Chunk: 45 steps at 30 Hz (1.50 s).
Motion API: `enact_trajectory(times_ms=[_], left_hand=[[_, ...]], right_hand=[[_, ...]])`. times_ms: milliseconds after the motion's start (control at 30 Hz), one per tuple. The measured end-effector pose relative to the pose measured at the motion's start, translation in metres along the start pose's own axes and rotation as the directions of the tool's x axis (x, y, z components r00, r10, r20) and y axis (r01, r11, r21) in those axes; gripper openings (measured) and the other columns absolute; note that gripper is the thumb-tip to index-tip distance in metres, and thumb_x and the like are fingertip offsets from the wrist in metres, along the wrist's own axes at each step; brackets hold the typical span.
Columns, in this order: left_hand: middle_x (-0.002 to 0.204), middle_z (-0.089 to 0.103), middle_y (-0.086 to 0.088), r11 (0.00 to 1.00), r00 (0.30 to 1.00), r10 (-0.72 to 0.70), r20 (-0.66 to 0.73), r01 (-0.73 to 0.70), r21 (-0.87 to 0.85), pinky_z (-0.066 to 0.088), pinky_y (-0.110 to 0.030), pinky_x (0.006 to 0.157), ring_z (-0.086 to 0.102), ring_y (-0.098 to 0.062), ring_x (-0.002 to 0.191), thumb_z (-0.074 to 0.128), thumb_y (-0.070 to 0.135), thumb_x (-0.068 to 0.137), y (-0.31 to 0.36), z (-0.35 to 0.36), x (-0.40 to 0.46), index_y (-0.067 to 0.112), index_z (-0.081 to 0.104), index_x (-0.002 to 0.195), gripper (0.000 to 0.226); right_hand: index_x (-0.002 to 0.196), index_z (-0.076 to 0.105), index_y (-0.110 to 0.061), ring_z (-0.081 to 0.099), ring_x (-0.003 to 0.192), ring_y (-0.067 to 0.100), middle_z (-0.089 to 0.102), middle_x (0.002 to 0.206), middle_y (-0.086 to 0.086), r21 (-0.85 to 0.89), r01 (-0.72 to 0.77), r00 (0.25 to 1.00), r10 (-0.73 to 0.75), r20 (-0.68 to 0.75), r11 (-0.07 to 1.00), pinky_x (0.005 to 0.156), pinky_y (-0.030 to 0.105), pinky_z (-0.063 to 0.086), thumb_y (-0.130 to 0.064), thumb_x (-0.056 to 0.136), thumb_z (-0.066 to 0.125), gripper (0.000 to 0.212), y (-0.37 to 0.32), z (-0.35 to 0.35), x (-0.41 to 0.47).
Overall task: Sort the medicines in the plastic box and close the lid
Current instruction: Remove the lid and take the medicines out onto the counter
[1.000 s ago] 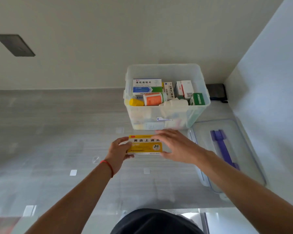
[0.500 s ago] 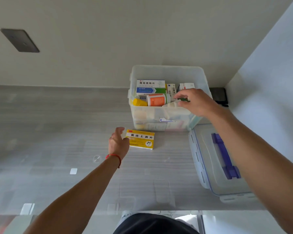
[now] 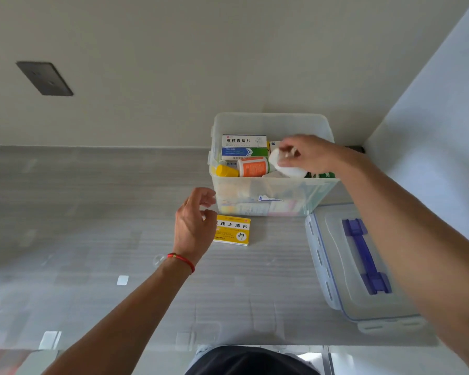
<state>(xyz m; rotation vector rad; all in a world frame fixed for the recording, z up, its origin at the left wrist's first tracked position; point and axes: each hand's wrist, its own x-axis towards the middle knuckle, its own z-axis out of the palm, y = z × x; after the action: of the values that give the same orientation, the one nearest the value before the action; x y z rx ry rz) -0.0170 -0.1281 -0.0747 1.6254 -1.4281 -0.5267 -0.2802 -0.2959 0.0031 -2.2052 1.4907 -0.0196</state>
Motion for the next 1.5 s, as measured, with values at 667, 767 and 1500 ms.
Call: enact_trajectory(times_ms=[667, 767, 1500], left_hand=[[0.081, 0.074, 0.004, 0.956, 0.931, 0.247, 0.270, -0.280, 0.088, 0.055, -0.013, 0.071, 0.068, -0.002, 0.072, 0.056, -0.010, 0.082, 0.039, -0.008, 0.037, 0.011, 0.072, 0.099, 0.031], [0.083, 0.073, 0.004, 0.933, 0.909, 0.336, 0.245, -0.357, 0.045, 0.053, -0.011, 0.071, 0.068, -0.006, 0.073, 0.057, -0.007, 0.081, 0.059, -0.009, 0.058, 0.011, 0.071, 0.099, 0.029], [0.122, 0.057, -0.015, 0.595, 0.785, -0.104, 0.611, -0.443, 0.670, 0.052, -0.044, 0.086, 0.058, -0.034, 0.113, 0.065, 0.029, 0.089, 0.056, 0.098, 0.160, 0.009, 0.057, 0.125, 0.042]], right_hand=[[0.137, 0.059, -0.016, 0.063, 0.117, 0.020, 0.066, 0.133, 0.002, 0.352, -0.039, 0.996, 0.063, -0.058, 0.935, 0.100, 0.031, 0.049, -0.021, 0.089, 0.075, 0.051, -0.008, 0.200, -0.076], [0.137, 0.061, -0.016, 0.063, 0.117, 0.017, 0.065, 0.133, 0.000, 0.221, 0.037, 0.989, -0.004, -0.149, 0.974, 0.099, 0.032, 0.050, -0.028, 0.094, 0.069, 0.045, -0.011, 0.171, -0.090], [0.129, 0.069, -0.024, 0.061, 0.119, 0.023, 0.064, 0.136, 0.003, -0.079, 0.071, 0.993, -0.063, 0.101, 0.994, 0.100, 0.036, 0.051, -0.012, 0.087, 0.077, 0.044, 0.020, 0.015, 0.004]])
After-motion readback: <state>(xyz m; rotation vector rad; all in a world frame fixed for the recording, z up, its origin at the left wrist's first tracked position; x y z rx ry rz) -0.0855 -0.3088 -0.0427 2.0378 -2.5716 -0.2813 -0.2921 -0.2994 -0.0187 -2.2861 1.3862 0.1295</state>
